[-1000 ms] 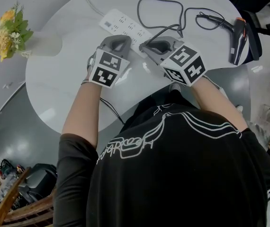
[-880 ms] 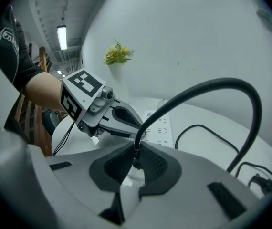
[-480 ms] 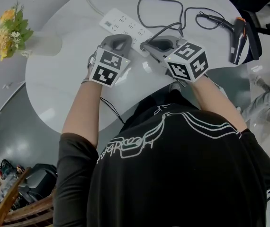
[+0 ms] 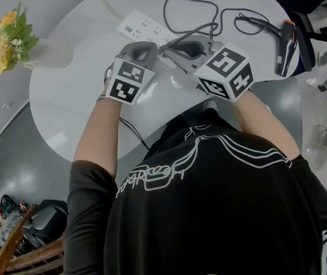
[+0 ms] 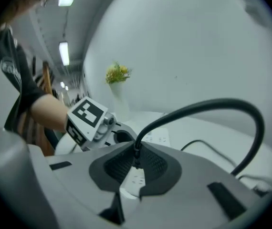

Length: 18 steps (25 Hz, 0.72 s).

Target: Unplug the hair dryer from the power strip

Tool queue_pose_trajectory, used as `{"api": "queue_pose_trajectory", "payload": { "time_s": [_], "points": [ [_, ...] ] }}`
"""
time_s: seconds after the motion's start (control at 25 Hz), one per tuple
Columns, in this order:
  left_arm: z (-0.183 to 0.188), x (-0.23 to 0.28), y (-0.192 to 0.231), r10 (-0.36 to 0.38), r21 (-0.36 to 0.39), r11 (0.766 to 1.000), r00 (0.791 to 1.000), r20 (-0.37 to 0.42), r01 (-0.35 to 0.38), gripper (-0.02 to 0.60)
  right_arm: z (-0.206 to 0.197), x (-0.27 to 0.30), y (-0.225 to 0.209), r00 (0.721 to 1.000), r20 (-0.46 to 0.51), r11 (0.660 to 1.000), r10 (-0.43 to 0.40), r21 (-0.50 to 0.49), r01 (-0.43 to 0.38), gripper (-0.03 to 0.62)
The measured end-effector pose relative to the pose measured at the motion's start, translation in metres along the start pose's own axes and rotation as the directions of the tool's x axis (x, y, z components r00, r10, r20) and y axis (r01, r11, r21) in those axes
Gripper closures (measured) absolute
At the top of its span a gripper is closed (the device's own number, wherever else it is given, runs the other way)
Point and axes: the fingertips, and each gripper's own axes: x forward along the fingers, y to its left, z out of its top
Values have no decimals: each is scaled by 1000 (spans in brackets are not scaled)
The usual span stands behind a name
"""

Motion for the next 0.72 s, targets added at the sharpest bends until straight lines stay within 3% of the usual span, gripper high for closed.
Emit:
{"api": "queue_pose_trajectory", "payload": {
  "time_s": [0.08,0.24,0.44,0.72],
  "points": [
    [-1,-1,0,5,-2,1000,1000,-2,-5,580,9,-4,-9,999,-28,999,-23,-42,22,568],
    [-1,-1,-1,1,-7,1000,1000,-14,-1,580,6,-19,-24,998,-49,999,-32,-6,32,568],
    [-1,-1,1,-5,-98,995,1000,-19,3,580,-4,-27,-27,997,-46,997,-62,39,64,568],
    [0,-3,3,38,-209,978,998,53,-27,580,-14,-39,-31,997,-20,990,-78,113,80,566]
  ]
}}
